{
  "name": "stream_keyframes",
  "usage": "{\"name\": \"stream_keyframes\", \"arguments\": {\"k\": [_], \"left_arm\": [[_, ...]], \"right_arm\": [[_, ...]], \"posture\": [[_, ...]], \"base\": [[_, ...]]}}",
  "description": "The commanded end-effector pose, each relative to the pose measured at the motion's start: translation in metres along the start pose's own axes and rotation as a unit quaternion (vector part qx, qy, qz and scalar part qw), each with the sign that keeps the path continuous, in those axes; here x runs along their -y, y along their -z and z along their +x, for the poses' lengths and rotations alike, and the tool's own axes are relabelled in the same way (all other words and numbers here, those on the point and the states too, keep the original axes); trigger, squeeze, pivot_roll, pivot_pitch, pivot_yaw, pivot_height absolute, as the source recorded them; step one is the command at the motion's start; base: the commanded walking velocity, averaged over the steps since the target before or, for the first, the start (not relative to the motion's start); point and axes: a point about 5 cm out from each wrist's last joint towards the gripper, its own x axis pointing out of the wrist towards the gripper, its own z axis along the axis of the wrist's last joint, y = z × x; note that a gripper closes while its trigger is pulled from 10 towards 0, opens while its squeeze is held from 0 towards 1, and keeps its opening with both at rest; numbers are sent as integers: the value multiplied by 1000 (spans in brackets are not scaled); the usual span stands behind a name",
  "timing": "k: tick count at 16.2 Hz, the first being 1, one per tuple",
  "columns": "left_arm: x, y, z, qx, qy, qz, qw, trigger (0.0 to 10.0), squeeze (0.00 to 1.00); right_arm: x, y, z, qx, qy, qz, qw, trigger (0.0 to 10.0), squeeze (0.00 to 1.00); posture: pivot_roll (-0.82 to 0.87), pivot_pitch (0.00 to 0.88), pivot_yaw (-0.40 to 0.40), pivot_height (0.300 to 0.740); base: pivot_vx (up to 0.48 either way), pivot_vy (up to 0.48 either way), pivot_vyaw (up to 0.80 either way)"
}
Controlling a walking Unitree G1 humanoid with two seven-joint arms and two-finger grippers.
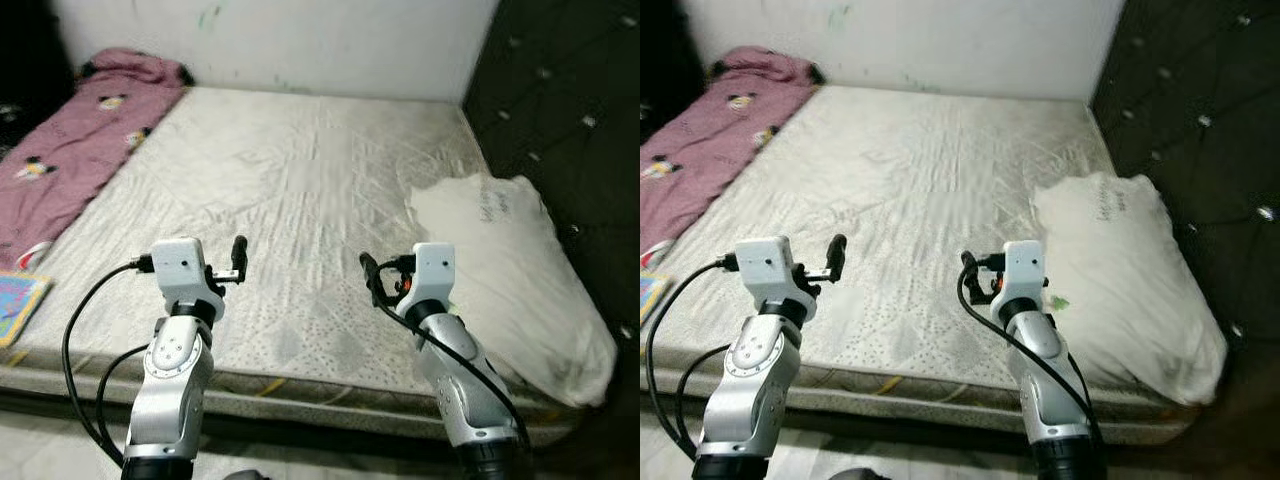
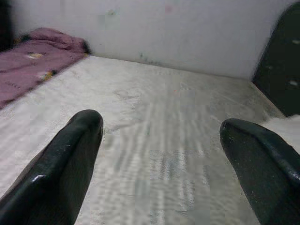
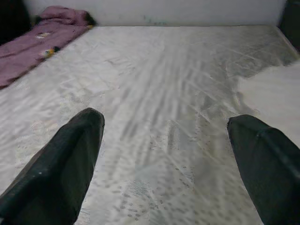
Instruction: Clean up the room
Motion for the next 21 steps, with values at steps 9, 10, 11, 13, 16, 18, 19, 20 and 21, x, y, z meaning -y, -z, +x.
{"name": "stream_keyframes", "arguments": {"k": [9, 10, 11, 13, 16, 18, 19, 20, 21], "left_arm": [[1, -1, -1, -7, 0, -1, 1000, 10000, 0], [1, 0, -2, -8, 0, 0, 1000, 10000, 0], [1, 0, -2, -8, 0, 0, 1000, 10000, 0], [1, 1, -2, -12, 0, 0, 1000, 10000, 0], [2, 0, -2, -8, 3, -4, 1000, 10000, 0], [-5, -2, -3, 10, -4, -4, 1000, 10000, 0], [-9, -5, -3, 22, -9, 2, 1000, 10000, 0], [-10, -8, -3, 31, -12, 3, 999, 10000, 0], [-13, -9, -1, 37, -19, 22, 999, 10000, 0]], "right_arm": [[6, 0, -1, 4, 17, -4, 1000, 10000, 0], [7, 0, -1, 3, 21, -2, 1000, 10000, 0], [7, 0, -1, 3, 21, -2, 1000, 10000, 0], [6, 1, -2, 3, 25, 12, 1000, 10000, 0], [12, -9, -3, 49, 58, 25, 997, 10000, 0], [17, -17, -6, 87, 93, -8, 992, 10000, 0], [17, -15, -6, 86, 98, 4, 991, 10000, 0], [15, -18, -7, 106, 80, 17, 991, 10000, 0], [16, -23, -9, 128, 92, -29, 987, 10000, 0]], "posture": [[30, 0, 14, 740], [30, 0, 17, 740], [30, 0, 17, 740], [28, 0, 15, 740], [30, 0, 11, 740], [29, 0, 14, 740], [25, 0, 16, 740], [26, 0, 16, 740], [25, 0, 17, 740]], "base": [[0, 0, -145], [0, 0, 0], [0, 0, 0], [0, 0, 0], [0, 0, -313], [0, 0, 0], [0, 0, 0], [0, 0, 0], [0, 0, 0]]}}
